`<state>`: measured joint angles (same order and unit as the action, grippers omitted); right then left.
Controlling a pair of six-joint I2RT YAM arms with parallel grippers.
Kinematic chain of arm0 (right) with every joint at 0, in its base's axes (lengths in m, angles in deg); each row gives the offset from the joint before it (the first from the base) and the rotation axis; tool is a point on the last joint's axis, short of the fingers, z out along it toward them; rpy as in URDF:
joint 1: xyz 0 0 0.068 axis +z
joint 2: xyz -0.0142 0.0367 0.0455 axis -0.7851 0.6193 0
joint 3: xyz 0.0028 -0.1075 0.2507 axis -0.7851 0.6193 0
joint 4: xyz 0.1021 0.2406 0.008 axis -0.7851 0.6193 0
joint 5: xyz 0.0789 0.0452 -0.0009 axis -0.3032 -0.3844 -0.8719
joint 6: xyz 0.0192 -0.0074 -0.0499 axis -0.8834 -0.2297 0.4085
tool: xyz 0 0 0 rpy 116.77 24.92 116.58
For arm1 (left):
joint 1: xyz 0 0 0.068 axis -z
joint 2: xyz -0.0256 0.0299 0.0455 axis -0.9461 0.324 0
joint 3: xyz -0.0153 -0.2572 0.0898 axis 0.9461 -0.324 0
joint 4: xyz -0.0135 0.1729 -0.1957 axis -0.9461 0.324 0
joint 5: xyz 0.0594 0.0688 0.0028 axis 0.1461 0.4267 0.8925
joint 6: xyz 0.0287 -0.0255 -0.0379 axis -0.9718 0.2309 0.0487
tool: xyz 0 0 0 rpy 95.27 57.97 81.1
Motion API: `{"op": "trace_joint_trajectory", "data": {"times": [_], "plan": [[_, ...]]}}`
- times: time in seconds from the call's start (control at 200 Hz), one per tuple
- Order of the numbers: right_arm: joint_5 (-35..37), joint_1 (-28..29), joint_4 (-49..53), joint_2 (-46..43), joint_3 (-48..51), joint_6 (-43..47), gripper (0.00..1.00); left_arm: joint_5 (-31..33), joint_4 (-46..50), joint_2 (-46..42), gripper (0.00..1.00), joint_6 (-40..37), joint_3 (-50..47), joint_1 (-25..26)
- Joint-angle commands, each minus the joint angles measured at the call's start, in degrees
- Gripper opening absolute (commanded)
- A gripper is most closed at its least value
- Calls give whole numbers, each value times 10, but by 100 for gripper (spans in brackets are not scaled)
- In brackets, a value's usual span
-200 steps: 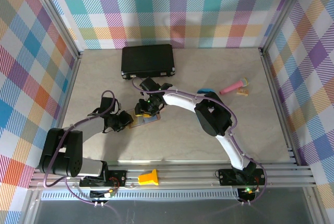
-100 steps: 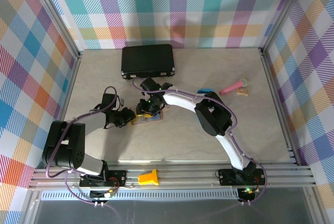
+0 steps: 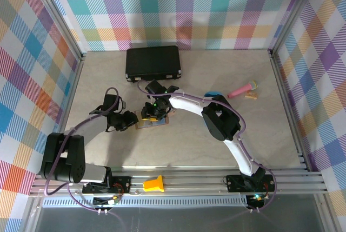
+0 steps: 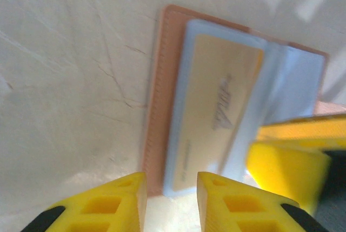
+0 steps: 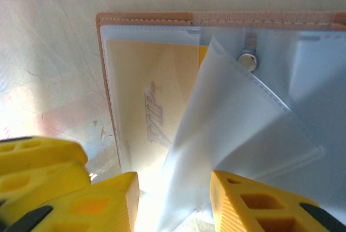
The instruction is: Put the credit cards into the card holder
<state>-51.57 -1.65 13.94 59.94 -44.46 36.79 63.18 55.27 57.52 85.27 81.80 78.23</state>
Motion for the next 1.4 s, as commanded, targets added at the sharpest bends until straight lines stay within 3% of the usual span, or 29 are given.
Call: {"op": "trace_joint_trajectory", "data": {"times": [0.0,0.18,0.475,0.84,1.065,1.395], "plan": [[-1,-1,6,4,-15,-5,39,-67,-21,-41,29,21,-29,9],[-7,-1,4,7,-18,-7,39,-129,-111,-60,23,82,-82,15],[-14,-2,0,8,-19,-13,39,-126,-189,-54,0,117,-116,40],[-15,-1,1,5,-19,-13,38,-103,-266,1,0,124,-123,40],[-7,-6,-3,-17,-9,-7,39,-75,-257,14,0,107,-129,41],[38,-42,-39,-106,93,4,43,-73,-255,26,0,104,-124,41]]}}
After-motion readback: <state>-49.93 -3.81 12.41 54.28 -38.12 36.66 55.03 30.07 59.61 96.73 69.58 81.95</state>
